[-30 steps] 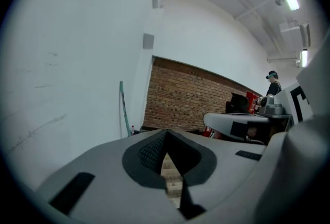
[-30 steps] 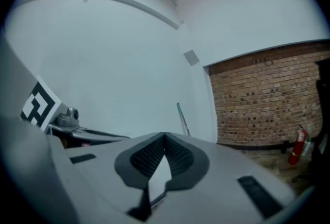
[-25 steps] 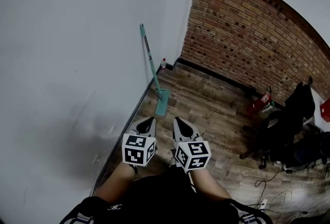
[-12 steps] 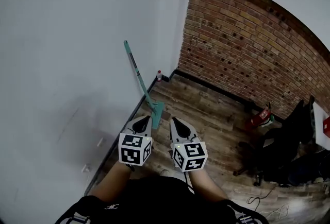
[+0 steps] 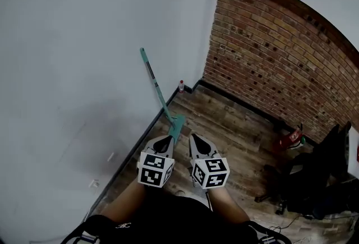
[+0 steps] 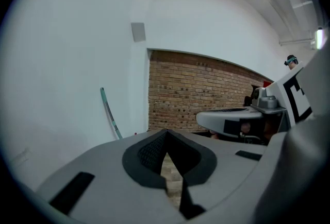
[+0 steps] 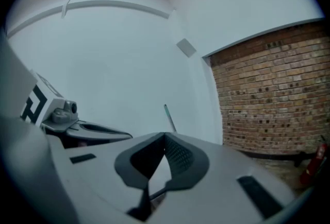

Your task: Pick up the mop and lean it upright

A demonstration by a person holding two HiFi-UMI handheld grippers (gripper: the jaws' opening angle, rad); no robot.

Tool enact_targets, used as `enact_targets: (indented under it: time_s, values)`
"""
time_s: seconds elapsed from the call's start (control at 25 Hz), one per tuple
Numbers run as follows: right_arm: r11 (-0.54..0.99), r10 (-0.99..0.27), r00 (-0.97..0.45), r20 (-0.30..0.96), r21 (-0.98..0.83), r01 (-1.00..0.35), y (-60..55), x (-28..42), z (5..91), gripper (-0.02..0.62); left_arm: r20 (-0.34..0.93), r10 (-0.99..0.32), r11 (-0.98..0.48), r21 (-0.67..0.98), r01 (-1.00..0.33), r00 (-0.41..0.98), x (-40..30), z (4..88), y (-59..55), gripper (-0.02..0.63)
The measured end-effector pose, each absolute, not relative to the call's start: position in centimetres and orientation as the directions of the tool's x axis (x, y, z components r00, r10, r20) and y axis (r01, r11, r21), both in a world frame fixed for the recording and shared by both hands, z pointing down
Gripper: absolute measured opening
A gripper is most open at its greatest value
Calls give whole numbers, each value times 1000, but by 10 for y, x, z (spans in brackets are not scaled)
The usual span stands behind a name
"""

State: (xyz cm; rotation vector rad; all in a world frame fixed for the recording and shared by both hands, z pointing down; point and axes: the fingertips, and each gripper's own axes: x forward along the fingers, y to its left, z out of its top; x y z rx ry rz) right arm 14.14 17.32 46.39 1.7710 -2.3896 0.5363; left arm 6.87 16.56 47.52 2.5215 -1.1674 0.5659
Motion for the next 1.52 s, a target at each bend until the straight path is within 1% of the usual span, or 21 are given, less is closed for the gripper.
enact_targets:
  time_s: [0.16,0.28,0.48,0.64,0.96,1.12,1.28,1.52]
  values:
    - [272,-892,-323,316,-195,-942,137,130,467,12,446,-661,-620,129,-774,604,64,474,130,-8]
    - [276,-898,-319,302,-178,-945,104,116,464,12,434,-653,-632,140,-762,621,57,480,92,-8]
    - [269,-902,-306,306,-157,-950,41,96,454,12,369,-667,-643,154,-751,647,38,454,23,-8]
    - [248,-904,-291,314,-170,-954,-9,76,453,12,388,-659,-633,176,-754,644,11,463,-22,-8]
    - [299,-876,-331,350,-143,-944,-61,22,469,12,417,-632,-605,262,-752,654,-30,489,-83,-8]
    - [276,-877,-322,356,-175,-945,-75,28,481,12,438,-611,-600,287,-747,659,-26,505,-91,-8]
    - [265,-885,-312,347,-177,-948,-107,43,488,12,456,-629,-565,287,-773,629,-23,515,-113,-8]
    - [375,-849,-424,316,-205,-904,-179,51,489,12,462,-712,-481,229,-846,529,-21,510,-174,-8]
